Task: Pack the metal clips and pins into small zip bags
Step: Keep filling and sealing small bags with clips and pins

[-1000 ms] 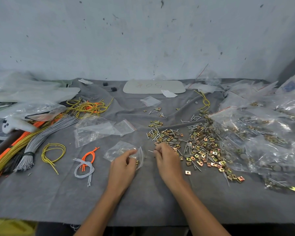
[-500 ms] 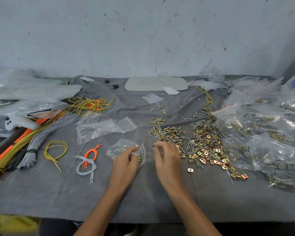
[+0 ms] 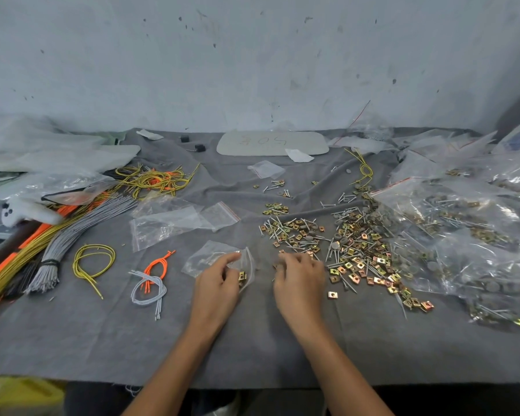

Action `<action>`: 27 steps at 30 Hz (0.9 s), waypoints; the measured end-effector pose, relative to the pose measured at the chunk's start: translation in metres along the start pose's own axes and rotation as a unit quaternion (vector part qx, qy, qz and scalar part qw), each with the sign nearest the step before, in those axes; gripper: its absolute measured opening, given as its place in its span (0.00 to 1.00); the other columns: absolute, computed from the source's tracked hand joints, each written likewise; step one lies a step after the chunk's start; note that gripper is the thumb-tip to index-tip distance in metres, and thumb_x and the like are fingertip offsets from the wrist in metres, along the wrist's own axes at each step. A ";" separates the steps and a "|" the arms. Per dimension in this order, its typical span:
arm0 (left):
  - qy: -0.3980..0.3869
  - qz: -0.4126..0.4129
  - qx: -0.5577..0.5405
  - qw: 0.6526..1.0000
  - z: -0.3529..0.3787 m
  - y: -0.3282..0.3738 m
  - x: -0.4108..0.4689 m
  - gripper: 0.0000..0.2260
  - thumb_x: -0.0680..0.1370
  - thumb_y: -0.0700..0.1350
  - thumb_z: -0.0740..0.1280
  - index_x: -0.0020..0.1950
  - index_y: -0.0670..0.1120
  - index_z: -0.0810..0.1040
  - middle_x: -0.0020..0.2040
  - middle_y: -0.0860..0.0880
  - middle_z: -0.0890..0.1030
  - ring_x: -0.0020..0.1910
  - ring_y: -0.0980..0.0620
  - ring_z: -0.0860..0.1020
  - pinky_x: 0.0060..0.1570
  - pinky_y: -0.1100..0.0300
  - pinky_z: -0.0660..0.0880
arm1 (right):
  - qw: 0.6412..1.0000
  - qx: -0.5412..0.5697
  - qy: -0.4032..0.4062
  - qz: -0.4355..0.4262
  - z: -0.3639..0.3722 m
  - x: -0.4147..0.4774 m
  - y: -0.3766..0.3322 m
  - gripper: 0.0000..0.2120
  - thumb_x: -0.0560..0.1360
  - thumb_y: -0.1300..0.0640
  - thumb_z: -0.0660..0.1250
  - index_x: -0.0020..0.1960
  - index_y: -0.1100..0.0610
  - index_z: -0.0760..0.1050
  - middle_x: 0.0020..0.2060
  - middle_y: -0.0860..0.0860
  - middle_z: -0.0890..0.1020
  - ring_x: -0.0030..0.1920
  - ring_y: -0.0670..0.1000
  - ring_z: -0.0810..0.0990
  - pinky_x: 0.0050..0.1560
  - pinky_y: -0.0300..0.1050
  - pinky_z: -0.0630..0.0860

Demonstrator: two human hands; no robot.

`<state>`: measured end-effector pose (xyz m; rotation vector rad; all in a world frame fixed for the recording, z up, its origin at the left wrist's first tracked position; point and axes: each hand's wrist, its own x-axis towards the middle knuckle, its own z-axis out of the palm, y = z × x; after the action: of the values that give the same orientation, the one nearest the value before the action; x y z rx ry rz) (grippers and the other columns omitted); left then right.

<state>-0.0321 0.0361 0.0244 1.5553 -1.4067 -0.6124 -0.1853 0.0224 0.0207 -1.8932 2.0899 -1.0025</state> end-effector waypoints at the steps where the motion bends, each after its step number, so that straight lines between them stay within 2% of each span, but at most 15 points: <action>1: 0.000 0.001 -0.001 1.000 0.000 0.000 0.000 0.17 0.78 0.36 0.63 0.62 0.50 0.82 0.36 0.45 0.81 0.31 0.58 0.72 0.36 0.61 0.70 | 0.999 -0.038 -0.018 -0.004 0.001 -0.001 -0.001 0.11 0.80 0.51 0.62 0.60 0.46 0.79 0.59 0.47 0.78 0.59 0.54 0.70 0.59 0.50 0.65; 4: -0.002 0.001 -0.006 1.000 -0.001 0.001 0.000 0.17 0.78 0.38 0.63 0.63 0.50 0.82 0.37 0.46 0.82 0.32 0.57 0.74 0.39 0.58 0.72 | 0.998 -0.052 -0.027 -0.029 0.002 -0.005 -0.004 0.07 0.80 0.48 0.63 0.55 0.46 0.77 0.57 0.47 0.77 0.57 0.53 0.70 0.57 0.48 0.64; 9: -0.003 0.001 -0.004 1.000 0.000 0.002 -0.001 0.17 0.77 0.40 0.62 0.63 0.51 0.82 0.39 0.47 0.83 0.35 0.56 0.77 0.42 0.58 0.74 | 0.995 0.051 0.023 -0.082 -0.001 -0.006 -0.004 0.02 0.78 0.55 0.68 0.50 0.50 0.77 0.51 0.49 0.75 0.51 0.52 0.71 0.52 0.47 0.69; 12: -0.005 0.012 0.003 1.000 0.000 0.003 -0.001 0.18 0.76 0.41 0.62 0.63 0.50 0.82 0.38 0.51 0.83 0.36 0.58 0.77 0.43 0.58 0.75 | 0.975 0.155 -0.022 -0.159 0.000 -0.008 -0.006 0.02 0.80 0.57 0.66 0.51 0.53 0.77 0.46 0.48 0.77 0.47 0.50 0.72 0.48 0.47 0.72; 15: -0.012 0.007 0.005 1.000 0.000 0.004 -0.001 0.19 0.75 0.44 0.62 0.64 0.50 0.82 0.33 0.53 0.80 0.36 0.58 0.77 0.45 0.54 0.77 | 0.964 0.126 -0.065 -0.223 0.003 -0.011 -0.008 0.04 0.80 0.57 0.65 0.52 0.54 0.79 0.46 0.48 0.81 0.47 0.51 0.75 0.49 0.49 0.73; 17: -0.017 -0.003 -0.008 1.000 -0.001 0.007 -0.001 0.22 0.72 0.47 0.59 0.64 0.49 0.82 0.36 0.54 0.82 0.39 0.56 0.80 0.50 0.51 0.79 | 0.959 0.100 -0.093 -0.250 0.005 -0.011 -0.008 0.06 0.79 0.58 0.64 0.54 0.53 0.78 0.46 0.49 0.82 0.47 0.52 0.75 0.49 0.49 0.73; 20: -0.012 -0.004 -0.011 1.000 -0.001 0.010 -0.002 0.23 0.72 0.48 0.58 0.64 0.49 0.82 0.48 0.54 0.85 0.48 0.58 0.81 0.54 0.53 0.78 | 0.960 0.147 -0.097 -0.217 0.002 -0.011 -0.009 0.09 0.79 0.57 0.64 0.57 0.48 0.77 0.47 0.46 0.83 0.48 0.49 0.76 0.47 0.42 0.71; 22: -0.013 -0.002 -0.012 1.000 -0.001 0.010 -0.003 0.22 0.72 0.48 0.59 0.63 0.50 0.81 0.44 0.53 0.85 0.41 0.59 0.79 0.48 0.55 0.76 | 0.970 0.158 -0.064 -0.174 -0.004 -0.006 -0.006 0.07 0.79 0.58 0.66 0.54 0.49 0.78 0.45 0.45 0.82 0.48 0.48 0.75 0.48 0.45 0.74; 25: -0.012 0.001 -0.004 1.000 0.000 0.006 -0.001 0.17 0.77 0.41 0.63 0.64 0.49 0.82 0.37 0.50 0.82 0.34 0.58 0.74 0.42 0.57 0.71 | 0.990 0.064 0.003 -0.123 -0.018 0.013 0.015 0.05 0.78 0.59 0.67 0.52 0.52 0.79 0.47 0.49 0.82 0.49 0.53 0.74 0.52 0.50 0.72; 27: -0.008 0.001 0.001 1.000 0.000 0.004 -0.001 0.17 0.78 0.37 0.63 0.64 0.49 0.82 0.36 0.50 0.81 0.33 0.59 0.73 0.41 0.58 0.70 | 0.996 -0.019 0.004 -0.086 -0.032 0.028 0.033 0.06 0.78 0.57 0.66 0.54 0.52 0.78 0.51 0.51 0.80 0.52 0.55 0.74 0.54 0.50 0.70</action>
<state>-0.0346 0.0370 0.0279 1.5535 -1.4210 -0.6243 -0.2345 0.0074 0.0354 -2.1206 1.9911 -1.0124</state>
